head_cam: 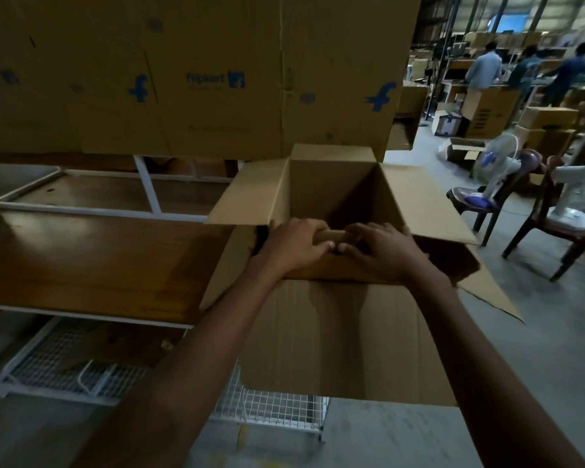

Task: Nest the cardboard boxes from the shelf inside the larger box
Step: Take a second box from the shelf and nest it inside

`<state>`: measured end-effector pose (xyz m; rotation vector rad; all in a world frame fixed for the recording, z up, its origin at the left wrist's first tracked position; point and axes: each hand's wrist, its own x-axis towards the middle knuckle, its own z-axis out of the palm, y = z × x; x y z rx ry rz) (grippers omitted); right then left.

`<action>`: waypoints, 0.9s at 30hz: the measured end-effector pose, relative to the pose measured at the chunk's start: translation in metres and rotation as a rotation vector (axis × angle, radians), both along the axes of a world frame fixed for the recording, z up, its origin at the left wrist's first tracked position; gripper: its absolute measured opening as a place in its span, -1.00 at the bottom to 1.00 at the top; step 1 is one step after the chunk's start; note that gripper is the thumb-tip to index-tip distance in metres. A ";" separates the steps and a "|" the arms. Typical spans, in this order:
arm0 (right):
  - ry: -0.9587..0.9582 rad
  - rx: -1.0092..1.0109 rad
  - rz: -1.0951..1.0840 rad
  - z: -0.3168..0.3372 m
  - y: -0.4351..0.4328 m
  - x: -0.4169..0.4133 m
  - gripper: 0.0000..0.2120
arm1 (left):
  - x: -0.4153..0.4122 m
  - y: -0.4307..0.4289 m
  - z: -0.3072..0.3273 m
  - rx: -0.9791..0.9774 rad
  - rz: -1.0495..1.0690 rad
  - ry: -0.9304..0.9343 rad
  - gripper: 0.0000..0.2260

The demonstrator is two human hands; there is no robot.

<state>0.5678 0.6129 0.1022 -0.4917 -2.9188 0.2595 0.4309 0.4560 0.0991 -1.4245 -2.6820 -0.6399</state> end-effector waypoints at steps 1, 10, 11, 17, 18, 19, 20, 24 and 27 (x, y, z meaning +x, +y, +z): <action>-0.068 0.001 0.003 -0.010 -0.002 -0.001 -0.49 | 0.000 -0.002 -0.012 -0.025 -0.012 -0.032 -0.72; -0.011 0.049 -0.034 -0.042 -0.002 -0.010 -0.42 | -0.002 -0.006 -0.030 0.044 -0.026 -0.077 -0.67; -0.011 0.051 -0.035 -0.042 -0.002 -0.011 -0.42 | -0.003 -0.008 -0.030 0.057 -0.032 -0.090 -0.66; 0.026 0.076 -0.045 -0.043 -0.018 -0.024 -0.42 | -0.007 -0.024 -0.028 0.125 -0.001 -0.043 -0.58; 0.050 0.058 -0.036 -0.043 -0.025 -0.029 -0.41 | -0.008 -0.028 -0.028 0.139 0.013 -0.033 -0.56; 0.079 0.037 -0.024 -0.042 -0.032 -0.034 -0.41 | -0.010 -0.034 -0.028 0.155 0.028 -0.026 -0.54; 0.106 0.021 -0.015 -0.042 -0.041 -0.040 -0.40 | -0.012 -0.040 -0.027 0.170 0.043 -0.028 -0.52; 0.189 -0.021 0.020 -0.037 -0.078 -0.066 -0.36 | -0.026 -0.073 -0.021 0.243 0.084 -0.012 -0.45; 0.274 -0.071 0.074 -0.032 -0.111 -0.088 -0.40 | -0.042 -0.107 -0.018 0.301 0.148 -0.005 -0.46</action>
